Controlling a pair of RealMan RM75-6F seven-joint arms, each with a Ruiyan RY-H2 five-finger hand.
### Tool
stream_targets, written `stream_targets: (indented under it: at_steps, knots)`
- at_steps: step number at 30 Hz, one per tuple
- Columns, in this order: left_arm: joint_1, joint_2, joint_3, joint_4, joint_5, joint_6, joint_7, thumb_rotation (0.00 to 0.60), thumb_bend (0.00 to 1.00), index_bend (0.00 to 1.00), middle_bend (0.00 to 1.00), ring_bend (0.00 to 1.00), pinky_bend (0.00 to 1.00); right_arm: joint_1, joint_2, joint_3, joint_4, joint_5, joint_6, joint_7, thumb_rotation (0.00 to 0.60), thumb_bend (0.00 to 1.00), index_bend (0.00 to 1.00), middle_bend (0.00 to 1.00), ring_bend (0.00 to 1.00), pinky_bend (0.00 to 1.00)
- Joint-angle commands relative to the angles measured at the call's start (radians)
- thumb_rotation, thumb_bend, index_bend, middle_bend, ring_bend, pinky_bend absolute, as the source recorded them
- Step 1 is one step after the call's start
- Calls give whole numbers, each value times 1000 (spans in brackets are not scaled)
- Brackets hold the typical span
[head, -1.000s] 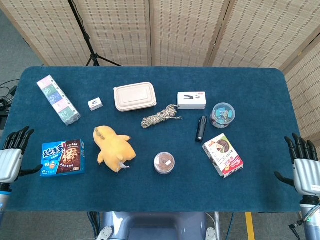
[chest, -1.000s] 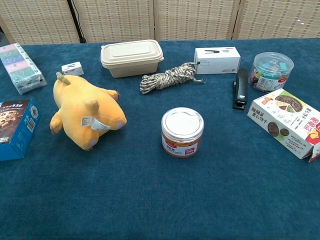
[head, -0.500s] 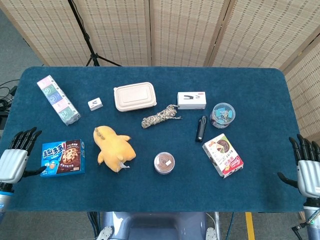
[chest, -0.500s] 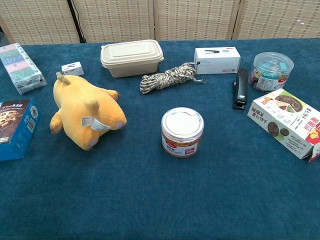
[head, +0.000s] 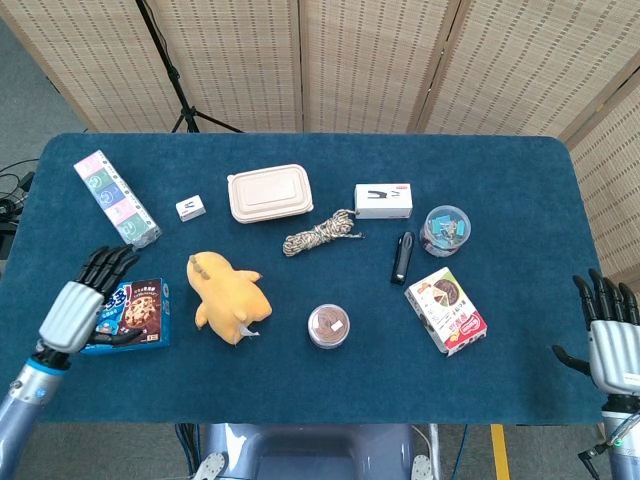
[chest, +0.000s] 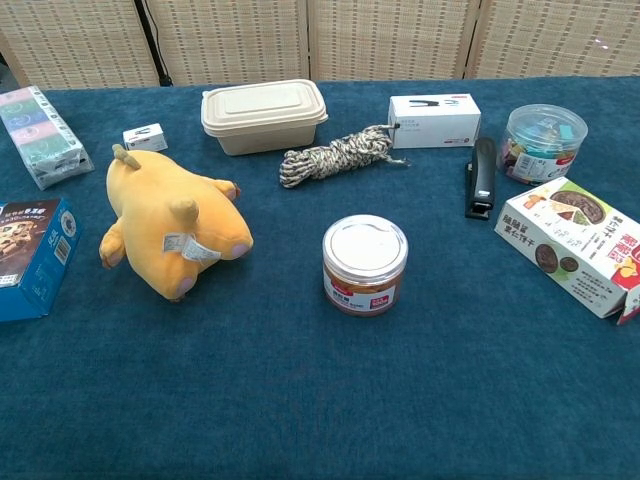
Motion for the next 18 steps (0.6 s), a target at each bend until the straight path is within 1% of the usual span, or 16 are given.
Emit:
stream_targets:
  at_steps: [1,5,9,13,18]
  knots:
    - [-100,-89,-15,81,57,-29,-33,0,0,0,0,0,0,3,-6,4,5,17,-12,-6,600,0,0,0,0,0]
    - [-198,-199,-27,216,69,-99,-54,0,0,0,0,0,0,7,-10,14,19,46,-32,4,600,0,0,0,0,0]
    - [-266,-285,-31,341,48,-180,-80,0,0,0,0,0,0,12,-12,25,40,74,-52,18,600,0,0,0,0,0]
    - [-310,-353,-22,436,40,-209,-123,0,0,0,0,0,0,13,-13,32,55,96,-66,26,600,0,0,0,0,0]
    - [-357,-431,10,538,46,-244,-157,0,0,0,0,0,0,17,-12,41,71,130,-93,39,600,0,0,0,0,0]
